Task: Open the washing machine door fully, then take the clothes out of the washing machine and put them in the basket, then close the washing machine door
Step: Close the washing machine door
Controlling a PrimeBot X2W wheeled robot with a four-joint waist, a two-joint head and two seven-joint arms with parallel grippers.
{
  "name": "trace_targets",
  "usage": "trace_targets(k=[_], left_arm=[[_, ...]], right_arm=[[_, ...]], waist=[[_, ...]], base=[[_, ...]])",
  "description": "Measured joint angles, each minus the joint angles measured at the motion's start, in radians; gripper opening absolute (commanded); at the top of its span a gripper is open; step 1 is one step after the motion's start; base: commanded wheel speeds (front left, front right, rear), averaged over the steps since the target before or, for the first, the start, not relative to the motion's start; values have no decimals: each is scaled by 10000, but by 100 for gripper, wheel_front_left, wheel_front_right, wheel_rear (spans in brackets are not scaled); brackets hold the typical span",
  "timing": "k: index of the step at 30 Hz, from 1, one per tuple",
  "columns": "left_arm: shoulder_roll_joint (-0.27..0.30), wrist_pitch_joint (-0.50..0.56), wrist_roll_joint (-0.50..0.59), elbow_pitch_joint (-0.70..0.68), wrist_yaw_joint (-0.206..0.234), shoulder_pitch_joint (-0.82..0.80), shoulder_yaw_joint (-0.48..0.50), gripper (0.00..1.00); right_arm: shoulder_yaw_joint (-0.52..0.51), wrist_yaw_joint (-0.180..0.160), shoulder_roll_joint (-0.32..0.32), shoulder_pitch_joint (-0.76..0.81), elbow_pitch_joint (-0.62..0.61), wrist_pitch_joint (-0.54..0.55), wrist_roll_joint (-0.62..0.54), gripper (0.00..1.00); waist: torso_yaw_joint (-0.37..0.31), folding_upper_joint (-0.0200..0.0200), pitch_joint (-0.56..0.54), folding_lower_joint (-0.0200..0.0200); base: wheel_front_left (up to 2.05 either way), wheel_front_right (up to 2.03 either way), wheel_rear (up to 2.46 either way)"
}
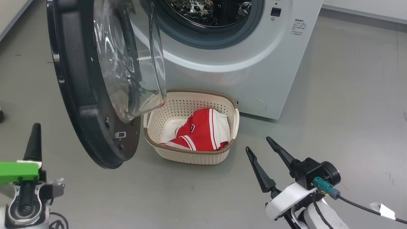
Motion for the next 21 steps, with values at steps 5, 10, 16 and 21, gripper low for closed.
trace_targets(k=[5, 10, 16, 21], left_arm=[[-428, 1338, -1693, 67, 378, -406, 205, 0], [-437, 2591, -2792, 6, 876, -472, 242, 0], [-420, 3545, -3499, -261, 1185, -472, 186, 0], [-357, 4052, -3774, -443, 1377, -470, 107, 0]], right_arm=[[-75, 0, 0, 1, -2, 0, 0, 100], [-40, 0, 2, 0, 0, 0, -2, 100], [-19, 0, 4, -2, 4, 0, -4, 100], [-2, 0, 4, -13, 10, 0, -10, 100]], waist=[[-64, 0, 18, 0], [-165, 0, 42, 0], [-358, 0, 115, 0], [-525, 0, 181, 0]], base=[[0, 0, 0], [0, 0, 0], [0, 0, 0], [0, 0, 0]])
